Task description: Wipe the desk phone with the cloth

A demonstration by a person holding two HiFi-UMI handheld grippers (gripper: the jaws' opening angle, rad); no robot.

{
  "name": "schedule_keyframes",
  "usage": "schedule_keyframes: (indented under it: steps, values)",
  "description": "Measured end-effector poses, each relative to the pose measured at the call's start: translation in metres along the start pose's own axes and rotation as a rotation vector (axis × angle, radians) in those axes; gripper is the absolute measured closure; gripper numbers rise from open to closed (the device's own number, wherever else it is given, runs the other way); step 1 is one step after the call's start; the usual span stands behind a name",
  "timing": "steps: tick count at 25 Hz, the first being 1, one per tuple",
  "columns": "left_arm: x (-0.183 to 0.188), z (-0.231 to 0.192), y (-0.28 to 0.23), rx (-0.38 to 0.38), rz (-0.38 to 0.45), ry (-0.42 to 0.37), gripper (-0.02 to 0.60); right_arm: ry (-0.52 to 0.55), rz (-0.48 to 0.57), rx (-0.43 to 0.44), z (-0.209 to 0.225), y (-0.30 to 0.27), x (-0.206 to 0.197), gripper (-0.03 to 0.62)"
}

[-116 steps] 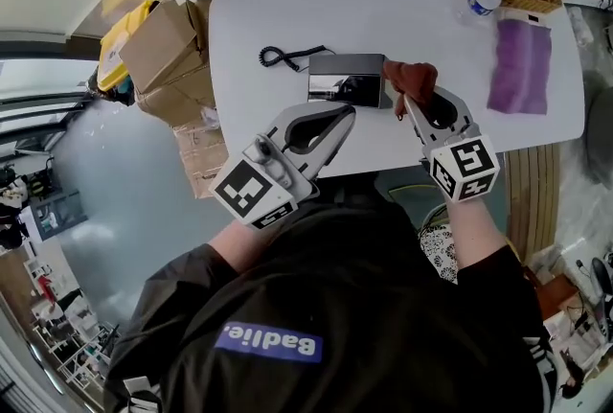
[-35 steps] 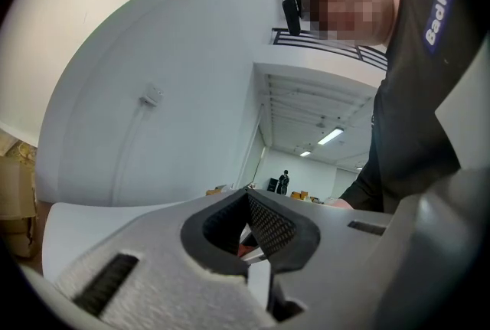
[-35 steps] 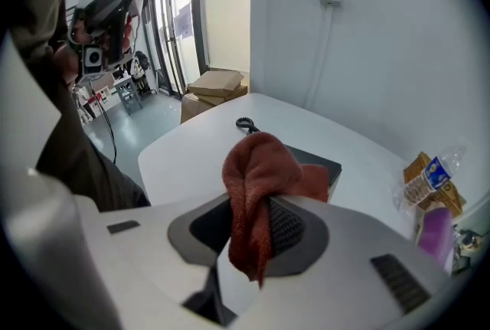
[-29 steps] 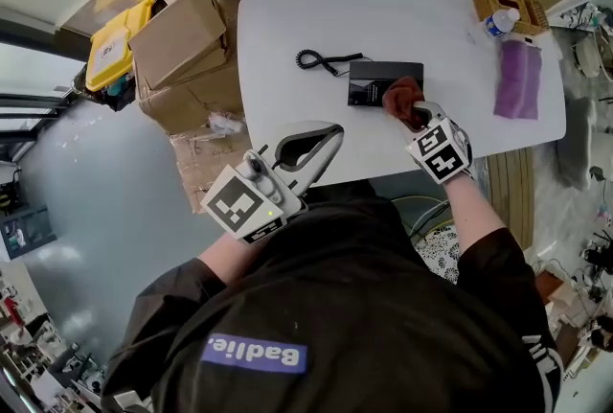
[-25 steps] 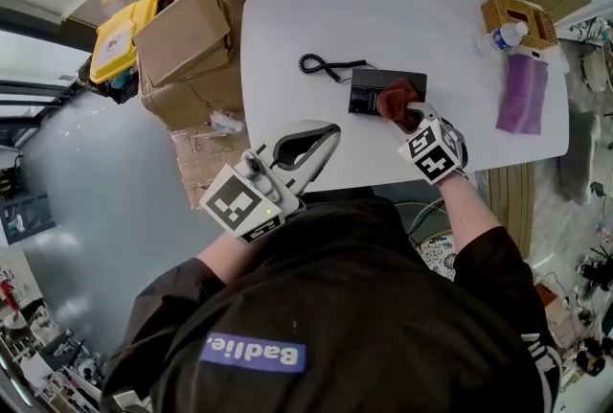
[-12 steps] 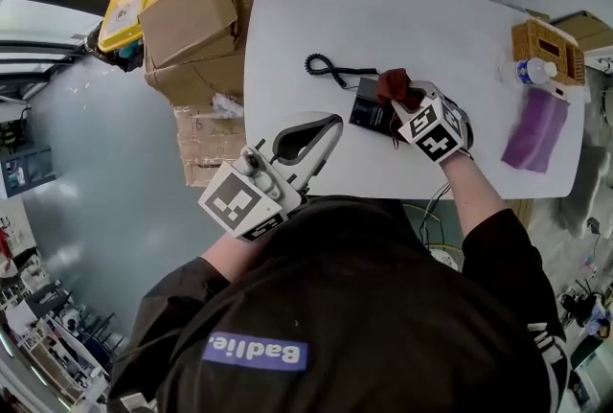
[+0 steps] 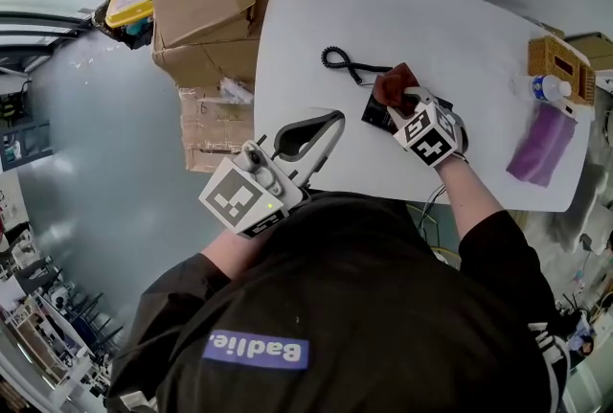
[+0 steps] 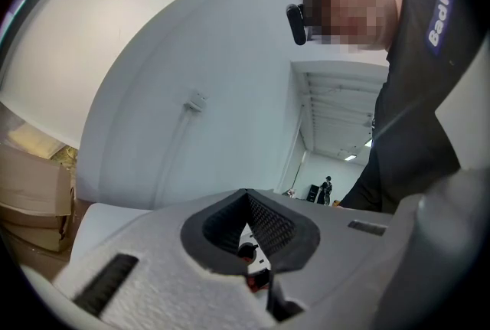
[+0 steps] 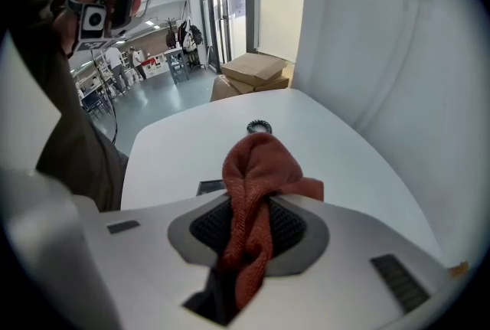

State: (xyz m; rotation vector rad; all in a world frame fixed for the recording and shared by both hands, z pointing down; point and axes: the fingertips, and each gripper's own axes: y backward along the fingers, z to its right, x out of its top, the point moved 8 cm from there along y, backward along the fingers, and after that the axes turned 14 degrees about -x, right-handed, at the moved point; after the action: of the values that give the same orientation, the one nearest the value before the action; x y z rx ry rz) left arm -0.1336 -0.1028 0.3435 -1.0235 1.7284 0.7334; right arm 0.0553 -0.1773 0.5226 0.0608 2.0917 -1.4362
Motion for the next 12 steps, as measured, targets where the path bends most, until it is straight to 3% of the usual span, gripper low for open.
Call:
schedule_keyframes:
  steps: [7,12]
  values:
    - [0.007,0.004,0.023,-0.003,0.020,-0.023,0.572,0.041,-0.041,0.057,-0.042,-0.001,0.003,0.505]
    - [0.007,0.010,0.046,-0.024,0.026,-0.042,0.572,0.006,-0.075,0.112,-0.073,0.002,0.010,0.505]
